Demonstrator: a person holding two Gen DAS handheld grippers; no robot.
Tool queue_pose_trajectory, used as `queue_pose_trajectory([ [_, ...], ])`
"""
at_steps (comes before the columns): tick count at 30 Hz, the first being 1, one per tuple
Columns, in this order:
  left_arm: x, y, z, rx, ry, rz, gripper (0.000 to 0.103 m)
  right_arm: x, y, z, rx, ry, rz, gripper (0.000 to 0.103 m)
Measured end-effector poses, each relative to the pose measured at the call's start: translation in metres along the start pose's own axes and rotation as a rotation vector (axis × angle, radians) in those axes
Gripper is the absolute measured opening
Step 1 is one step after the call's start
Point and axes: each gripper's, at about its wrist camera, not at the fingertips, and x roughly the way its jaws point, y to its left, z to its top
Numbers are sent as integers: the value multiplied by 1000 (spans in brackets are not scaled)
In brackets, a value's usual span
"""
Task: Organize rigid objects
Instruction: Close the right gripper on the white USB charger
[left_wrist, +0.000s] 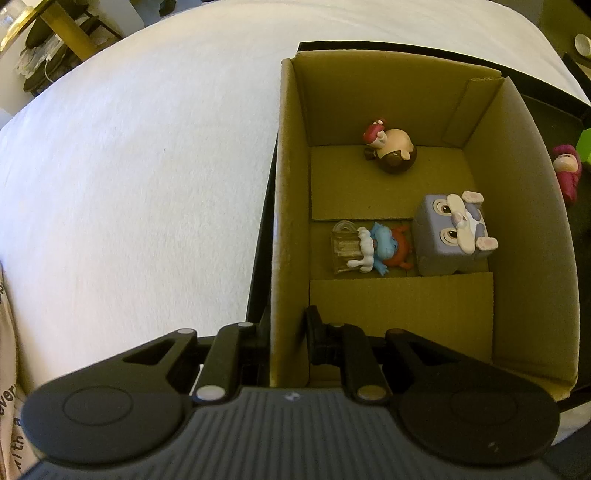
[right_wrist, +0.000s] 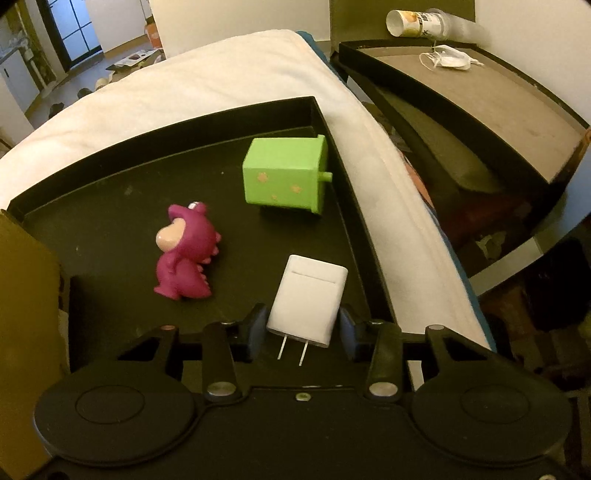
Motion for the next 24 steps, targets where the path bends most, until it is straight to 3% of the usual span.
queue_pose_trajectory([
  [24, 0, 0, 1, 7, 7, -11, 15, -55, 17, 4, -45, -105, 65, 38],
])
